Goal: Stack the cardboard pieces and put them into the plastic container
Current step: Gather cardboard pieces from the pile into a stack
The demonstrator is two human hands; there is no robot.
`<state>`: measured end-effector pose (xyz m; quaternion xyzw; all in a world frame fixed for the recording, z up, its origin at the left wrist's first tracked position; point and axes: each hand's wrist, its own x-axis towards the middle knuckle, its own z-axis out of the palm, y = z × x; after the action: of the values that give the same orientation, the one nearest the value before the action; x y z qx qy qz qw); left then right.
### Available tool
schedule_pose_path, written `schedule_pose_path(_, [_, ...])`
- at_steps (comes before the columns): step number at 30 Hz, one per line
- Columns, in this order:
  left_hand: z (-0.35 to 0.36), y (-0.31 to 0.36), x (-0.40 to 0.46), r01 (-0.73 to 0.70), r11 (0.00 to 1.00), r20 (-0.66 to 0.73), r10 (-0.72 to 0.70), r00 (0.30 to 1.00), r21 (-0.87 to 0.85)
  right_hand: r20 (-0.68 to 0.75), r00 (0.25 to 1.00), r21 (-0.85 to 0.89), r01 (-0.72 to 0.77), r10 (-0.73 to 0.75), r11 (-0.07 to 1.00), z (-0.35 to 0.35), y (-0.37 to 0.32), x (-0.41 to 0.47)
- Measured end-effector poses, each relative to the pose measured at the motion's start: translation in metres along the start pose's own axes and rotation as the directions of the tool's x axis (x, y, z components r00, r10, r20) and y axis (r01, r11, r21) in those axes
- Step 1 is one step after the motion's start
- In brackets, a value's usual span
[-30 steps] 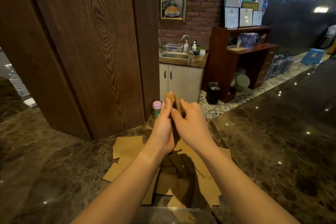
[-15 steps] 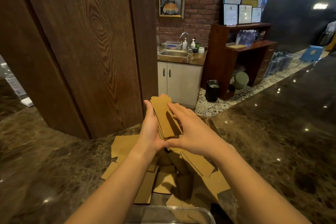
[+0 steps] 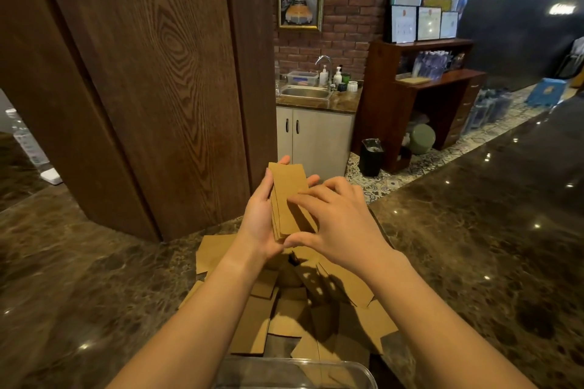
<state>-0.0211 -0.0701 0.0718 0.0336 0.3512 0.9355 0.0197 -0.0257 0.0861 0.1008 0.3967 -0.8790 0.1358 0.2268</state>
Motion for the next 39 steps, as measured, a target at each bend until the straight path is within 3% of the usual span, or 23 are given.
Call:
schedule_pose_path(3, [-0.004,0.0,0.003,-0.025,0.999,-0.039,0.024,0.999,-0.037,0.053,0.996,0.011,0.074,-0.075,0.997,-0.002,-0.003,0.001])
schedule_pose_path(6, [-0.005,0.002,0.005,-0.068,0.995,-0.083,0.062,0.995,-0.078,-0.008,0.986,0.078,0.166,-0.166,0.983,-0.004,-0.007,-0.002])
schedule_pose_path(8, [-0.003,0.005,0.005,-0.075,0.994,-0.104,0.067,0.992,-0.074,-0.128,0.988,0.225,0.115,-0.088,0.968,-0.003,-0.008,-0.005])
schedule_pose_path(9, [-0.002,0.007,0.004,-0.071,0.997,-0.118,0.066,0.991,-0.043,-0.185,0.982,0.357,0.036,0.033,0.933,-0.003,-0.01,-0.005])
schedule_pose_path(10, [-0.001,0.008,0.004,-0.066,0.998,-0.133,0.064,0.989,-0.006,-0.206,0.96,0.52,-0.055,0.188,0.852,-0.003,-0.013,-0.004])
schedule_pose_path(12, [0.002,0.01,0.003,-0.077,0.997,-0.126,0.078,0.989,0.013,-0.105,0.866,0.828,-0.196,0.489,0.525,-0.004,-0.02,0.001])
schedule_pose_path(14, [0.007,0.01,0.002,-0.121,0.993,-0.1,0.12,0.988,0.001,0.057,0.766,0.935,-0.265,0.64,0.234,-0.002,-0.023,0.009])
schedule_pose_path(16, [0.012,0.01,0.002,-0.146,0.989,-0.072,0.145,0.987,0.0,0.156,0.723,0.924,-0.347,0.673,0.159,0.0,-0.023,0.014])
schedule_pose_path(18, [0.015,0.008,0.003,-0.148,0.989,-0.022,0.147,0.989,-0.019,0.166,0.702,0.889,-0.411,0.692,0.203,0.005,-0.02,0.015])
schedule_pose_path(22, [0.021,0.006,0.004,-0.097,0.994,0.021,0.098,0.995,-0.044,0.032,0.724,0.787,-0.443,0.689,0.429,0.013,-0.016,0.013])
schedule_pose_path(27, [0.019,0.001,0.004,-0.104,0.994,-0.044,0.105,0.993,0.025,-0.036,0.785,0.646,-0.453,0.618,0.614,0.02,-0.014,0.006])
schedule_pose_path(29, [0.016,0.0,0.002,-0.071,0.994,-0.065,0.077,0.995,0.08,-0.056,0.864,0.612,-0.367,0.501,0.701,0.017,-0.01,0.004])
schedule_pose_path(31, [0.016,-0.001,0.001,-0.014,0.99,-0.063,0.023,0.998,0.14,0.035,0.978,0.533,-0.194,0.207,0.824,0.01,0.003,0.002])
schedule_pose_path(33, [0.017,-0.005,0.001,0.031,0.977,-0.056,-0.02,0.998,0.211,0.209,0.978,0.376,-0.062,-0.02,0.925,0.006,0.016,0.005])
schedule_pose_path(35, [0.02,-0.011,0.0,0.057,0.956,-0.047,-0.045,0.998,0.288,0.297,0.952,0.245,-0.009,-0.066,0.969,0.003,0.025,0.01])
schedule_pose_path(39, [0.023,-0.015,-0.003,0.083,0.949,-0.03,-0.077,0.997,0.306,0.253,0.964,0.27,0.007,-0.078,0.963,0.002,0.036,0.015])
